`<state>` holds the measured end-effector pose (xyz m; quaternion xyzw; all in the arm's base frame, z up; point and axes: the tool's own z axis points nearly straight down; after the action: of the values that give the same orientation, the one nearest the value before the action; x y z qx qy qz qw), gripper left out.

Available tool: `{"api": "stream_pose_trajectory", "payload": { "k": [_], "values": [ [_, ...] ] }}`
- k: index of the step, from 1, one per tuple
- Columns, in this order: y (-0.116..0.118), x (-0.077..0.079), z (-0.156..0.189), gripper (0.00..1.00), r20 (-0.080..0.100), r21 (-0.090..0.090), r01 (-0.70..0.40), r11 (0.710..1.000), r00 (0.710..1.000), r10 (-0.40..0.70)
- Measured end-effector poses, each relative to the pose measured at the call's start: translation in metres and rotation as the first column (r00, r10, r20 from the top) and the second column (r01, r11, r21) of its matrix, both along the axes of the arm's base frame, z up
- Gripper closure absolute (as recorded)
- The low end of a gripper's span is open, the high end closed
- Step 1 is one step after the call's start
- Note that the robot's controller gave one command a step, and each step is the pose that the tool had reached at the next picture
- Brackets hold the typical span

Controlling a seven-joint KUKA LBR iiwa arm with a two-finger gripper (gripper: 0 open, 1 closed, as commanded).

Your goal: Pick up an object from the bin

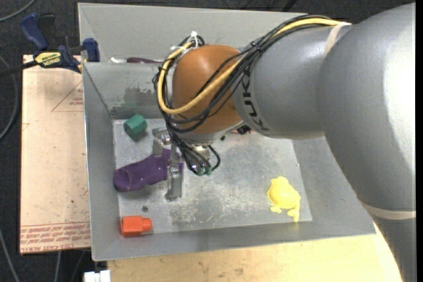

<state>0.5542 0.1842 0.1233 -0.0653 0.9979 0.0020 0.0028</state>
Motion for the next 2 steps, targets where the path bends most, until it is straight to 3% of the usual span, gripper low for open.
{"api": "stream_pose_trajectory", "payload": {
  "k": [1,2],
  "values": [
    [-0.006,0.016,-0.054,0.00,-0.007,-0.002,-0.078,0.997,0.997,0.078],
    [-0.012,0.003,-0.053,1.00,0.001,0.003,0.050,0.999,0.999,-0.050]
  ]
}}
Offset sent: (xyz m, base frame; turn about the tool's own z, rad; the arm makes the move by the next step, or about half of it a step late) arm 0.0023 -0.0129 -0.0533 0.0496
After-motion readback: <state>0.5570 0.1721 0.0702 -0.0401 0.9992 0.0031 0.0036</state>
